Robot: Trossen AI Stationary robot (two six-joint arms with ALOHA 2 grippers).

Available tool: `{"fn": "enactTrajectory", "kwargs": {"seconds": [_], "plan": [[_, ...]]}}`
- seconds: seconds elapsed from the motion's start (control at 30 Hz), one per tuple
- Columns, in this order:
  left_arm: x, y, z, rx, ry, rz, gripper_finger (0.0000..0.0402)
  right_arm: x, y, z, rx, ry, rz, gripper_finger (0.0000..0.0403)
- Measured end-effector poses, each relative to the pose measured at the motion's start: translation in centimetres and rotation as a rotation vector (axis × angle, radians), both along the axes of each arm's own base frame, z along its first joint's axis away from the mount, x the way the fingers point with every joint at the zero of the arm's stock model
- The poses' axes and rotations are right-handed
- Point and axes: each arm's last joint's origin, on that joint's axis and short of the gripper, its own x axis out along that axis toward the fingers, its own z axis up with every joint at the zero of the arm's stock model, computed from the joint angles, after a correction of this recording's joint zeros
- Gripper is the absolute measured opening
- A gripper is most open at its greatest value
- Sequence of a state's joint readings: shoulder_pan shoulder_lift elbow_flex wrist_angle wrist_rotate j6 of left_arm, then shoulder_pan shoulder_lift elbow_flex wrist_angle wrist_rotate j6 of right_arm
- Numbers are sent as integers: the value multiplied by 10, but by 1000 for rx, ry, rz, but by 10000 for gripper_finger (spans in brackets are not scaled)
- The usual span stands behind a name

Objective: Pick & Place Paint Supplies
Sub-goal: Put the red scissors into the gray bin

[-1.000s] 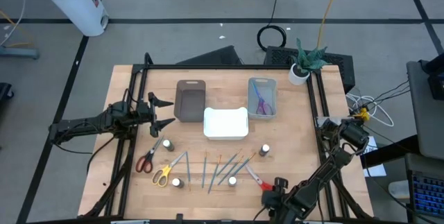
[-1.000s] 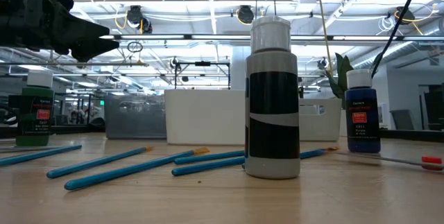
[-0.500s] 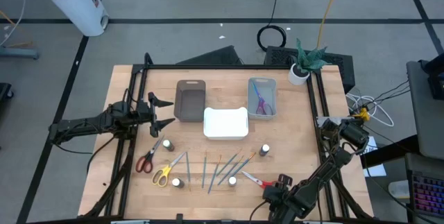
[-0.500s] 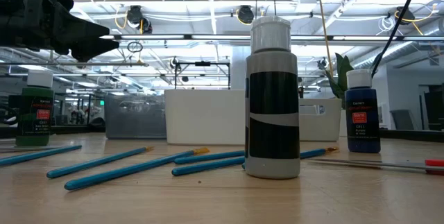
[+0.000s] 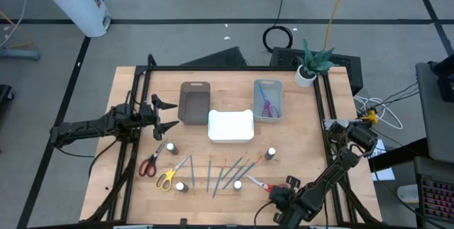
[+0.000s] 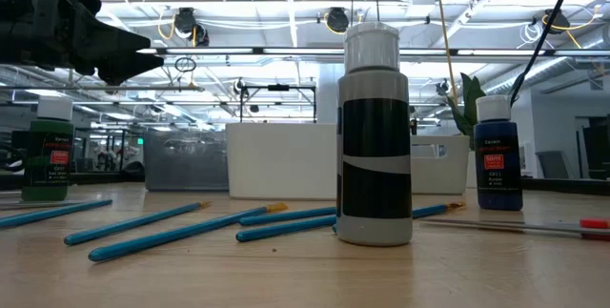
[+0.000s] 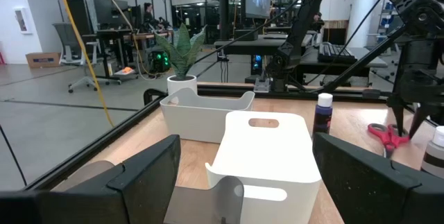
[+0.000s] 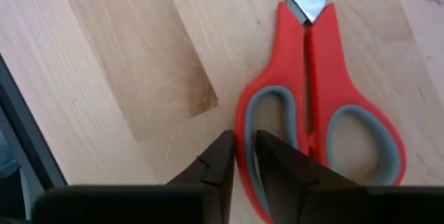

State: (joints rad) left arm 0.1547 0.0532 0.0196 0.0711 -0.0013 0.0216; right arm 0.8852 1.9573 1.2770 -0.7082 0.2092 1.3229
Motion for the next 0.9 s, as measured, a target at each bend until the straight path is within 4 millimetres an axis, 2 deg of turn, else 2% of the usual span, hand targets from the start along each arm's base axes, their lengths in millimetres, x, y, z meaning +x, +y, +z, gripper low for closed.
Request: {"fn": "enactTrajectory", "kwargs": {"seconds": [0.13, 0.23, 0.5, 0.63, 0.73, 0.9], "plan": [[0, 0, 0, 0, 0, 0, 333, 1, -2, 10, 23, -20, -2, 17], [0, 0, 0, 0, 0, 0, 333, -1, -7, 22, 15, -63, -8, 10], [0, 0, 0, 0, 0, 0, 333, -13, -10, 74, 50, -290, -8, 13], [0, 0, 0, 0, 0, 0, 333, -20, -7, 97, 30, -490, 2, 11], [0, 0, 0, 0, 0, 0, 333, -21, -3, 109, -49, -709, -3, 13], [0, 0, 0, 0, 0, 0, 333, -12, -3, 105, -165, -974, 25, 14]]}}
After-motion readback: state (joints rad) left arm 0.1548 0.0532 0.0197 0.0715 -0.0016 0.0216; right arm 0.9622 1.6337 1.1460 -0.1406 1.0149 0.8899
